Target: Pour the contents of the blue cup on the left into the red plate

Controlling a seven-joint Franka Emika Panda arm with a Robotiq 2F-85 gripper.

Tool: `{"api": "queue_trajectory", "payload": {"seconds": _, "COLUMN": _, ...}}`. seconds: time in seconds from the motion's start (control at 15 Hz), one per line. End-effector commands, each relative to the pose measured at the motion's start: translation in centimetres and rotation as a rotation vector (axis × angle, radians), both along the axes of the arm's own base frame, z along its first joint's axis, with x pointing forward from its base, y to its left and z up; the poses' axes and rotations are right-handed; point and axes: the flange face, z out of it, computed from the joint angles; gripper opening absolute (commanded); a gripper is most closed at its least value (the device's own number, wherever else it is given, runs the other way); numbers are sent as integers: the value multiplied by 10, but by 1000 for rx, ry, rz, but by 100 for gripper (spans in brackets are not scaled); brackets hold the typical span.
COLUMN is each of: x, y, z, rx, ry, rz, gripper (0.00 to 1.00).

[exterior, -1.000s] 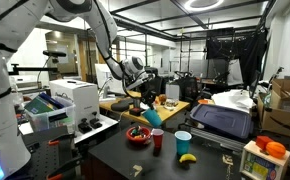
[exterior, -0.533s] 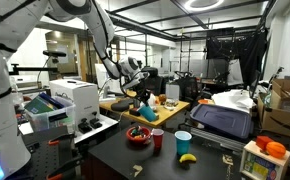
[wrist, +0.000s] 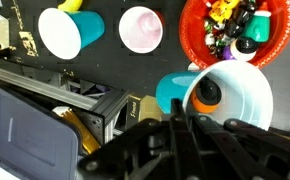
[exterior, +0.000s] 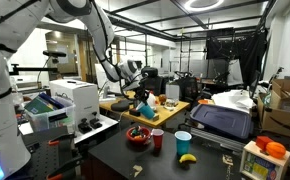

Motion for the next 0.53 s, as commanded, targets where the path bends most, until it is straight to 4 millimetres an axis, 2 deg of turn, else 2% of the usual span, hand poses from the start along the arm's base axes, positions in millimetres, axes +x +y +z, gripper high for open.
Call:
{"api": "queue_trajectory", "payload": {"seconds": 0.0, "x": -3, "y": -22, "z": 9, "rx": 52, "ry": -91, "rz": 2, "gripper": 1}}
{"api": "queue_trajectory", "payload": {"seconds": 0.2, "x": -6, "y": -53, "z": 8, "rx": 96, "ry": -147, "rz": -14, "gripper": 1}}
{"api": "queue_trajectory", "payload": {"seconds": 0.47, "x": -20, "y": -82, "z": 1, "rx": 141, "ry": -206, "rz": -45, "gripper": 1}}
